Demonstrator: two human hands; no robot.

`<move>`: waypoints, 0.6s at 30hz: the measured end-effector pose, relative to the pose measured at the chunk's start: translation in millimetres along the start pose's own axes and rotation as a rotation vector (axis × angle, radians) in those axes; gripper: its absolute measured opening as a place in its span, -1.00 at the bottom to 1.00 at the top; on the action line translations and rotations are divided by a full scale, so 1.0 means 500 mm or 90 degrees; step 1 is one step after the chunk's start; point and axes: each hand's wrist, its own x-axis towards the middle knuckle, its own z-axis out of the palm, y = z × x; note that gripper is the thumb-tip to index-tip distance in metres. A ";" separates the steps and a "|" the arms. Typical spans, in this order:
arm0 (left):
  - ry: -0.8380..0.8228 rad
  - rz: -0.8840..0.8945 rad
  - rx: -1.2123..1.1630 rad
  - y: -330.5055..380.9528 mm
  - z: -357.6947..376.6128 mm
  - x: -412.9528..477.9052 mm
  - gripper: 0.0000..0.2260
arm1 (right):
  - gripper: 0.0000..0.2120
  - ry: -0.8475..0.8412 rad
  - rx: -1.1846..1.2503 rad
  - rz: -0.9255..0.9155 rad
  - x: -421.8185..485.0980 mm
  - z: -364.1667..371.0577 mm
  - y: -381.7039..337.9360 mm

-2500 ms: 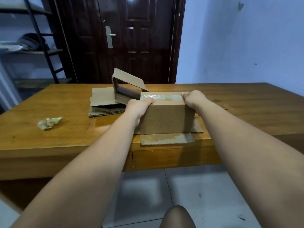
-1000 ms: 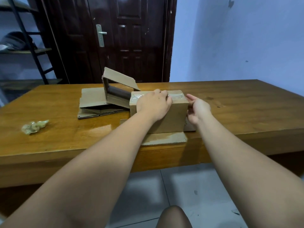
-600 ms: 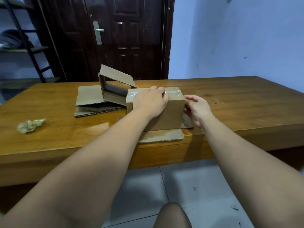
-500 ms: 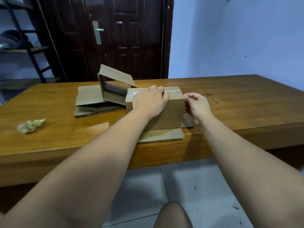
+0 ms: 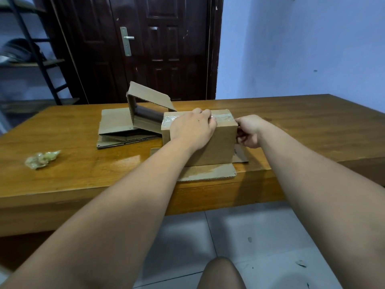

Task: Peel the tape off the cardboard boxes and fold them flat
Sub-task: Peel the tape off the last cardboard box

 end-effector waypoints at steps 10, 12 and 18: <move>0.001 -0.003 -0.006 0.000 0.000 -0.001 -0.67 | -0.86 0.108 0.089 -0.114 0.015 0.013 -0.023; -0.003 -0.006 -0.008 0.001 0.000 0.000 -0.66 | -0.84 0.130 0.085 -0.161 0.016 0.015 -0.024; -0.016 0.004 -0.018 -0.002 0.002 0.000 -0.66 | -0.77 0.162 0.109 -0.265 0.017 0.004 -0.031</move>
